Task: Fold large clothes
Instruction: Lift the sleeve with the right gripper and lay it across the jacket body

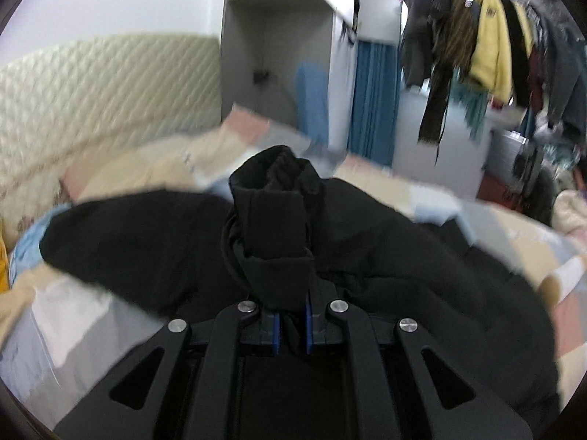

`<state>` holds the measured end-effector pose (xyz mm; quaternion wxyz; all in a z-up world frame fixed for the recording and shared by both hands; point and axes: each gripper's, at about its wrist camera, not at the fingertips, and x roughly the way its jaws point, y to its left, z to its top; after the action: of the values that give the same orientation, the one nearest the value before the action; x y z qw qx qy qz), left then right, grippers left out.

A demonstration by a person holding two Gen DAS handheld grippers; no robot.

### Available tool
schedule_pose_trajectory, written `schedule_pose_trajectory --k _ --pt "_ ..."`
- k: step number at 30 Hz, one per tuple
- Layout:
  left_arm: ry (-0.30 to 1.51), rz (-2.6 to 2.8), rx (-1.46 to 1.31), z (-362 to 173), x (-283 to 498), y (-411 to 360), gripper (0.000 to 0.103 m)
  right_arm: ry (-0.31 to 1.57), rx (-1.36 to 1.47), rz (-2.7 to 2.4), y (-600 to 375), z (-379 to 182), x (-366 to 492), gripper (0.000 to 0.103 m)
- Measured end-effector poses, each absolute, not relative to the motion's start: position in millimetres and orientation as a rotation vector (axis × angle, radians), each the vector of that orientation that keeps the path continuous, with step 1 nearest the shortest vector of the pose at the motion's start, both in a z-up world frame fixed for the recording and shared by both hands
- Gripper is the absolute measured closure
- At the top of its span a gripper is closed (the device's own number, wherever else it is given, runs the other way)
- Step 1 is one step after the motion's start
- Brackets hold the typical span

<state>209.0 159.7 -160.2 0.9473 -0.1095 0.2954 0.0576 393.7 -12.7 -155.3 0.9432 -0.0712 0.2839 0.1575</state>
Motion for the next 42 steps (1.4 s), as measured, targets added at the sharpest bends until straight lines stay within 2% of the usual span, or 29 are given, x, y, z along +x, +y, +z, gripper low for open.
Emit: schedule_pose_trajectory --k 6,12,18,20,21,22,23,30,42 --pt "0.629 0.104 -0.227 -170 217 159 0.001 0.800 -0.224 0.308 6 -226 412 0.092" --pt "0.660 0.093 -0.246 -178 225 159 0.001 0.875 -0.103 0.360 -12 -215 414 0.089" --pt "0.662 0.098 -0.245 -176 220 156 0.001 0.923 -0.123 0.423 -16 -199 396 0.082" --pt "0.666 0.100 -0.252 -174 217 156 0.001 0.927 -0.142 0.430 -17 -194 392 0.072" --pt "0.670 0.097 -0.260 -173 215 157 0.001 0.931 -0.148 0.433 -17 -191 389 0.048" --pt "0.670 0.090 -0.270 -171 213 158 0.001 0.930 -0.137 0.443 -18 -189 389 0.014" --pt "0.666 0.087 -0.276 -170 210 159 0.001 0.919 -0.118 0.455 -19 -183 385 0.005" --pt "0.653 0.119 -0.261 -172 204 162 0.001 0.776 -0.022 0.457 -39 -130 355 0.004" --pt "0.564 0.076 -0.189 -148 181 138 0.001 0.565 -0.026 0.336 -125 -48 265 0.003"
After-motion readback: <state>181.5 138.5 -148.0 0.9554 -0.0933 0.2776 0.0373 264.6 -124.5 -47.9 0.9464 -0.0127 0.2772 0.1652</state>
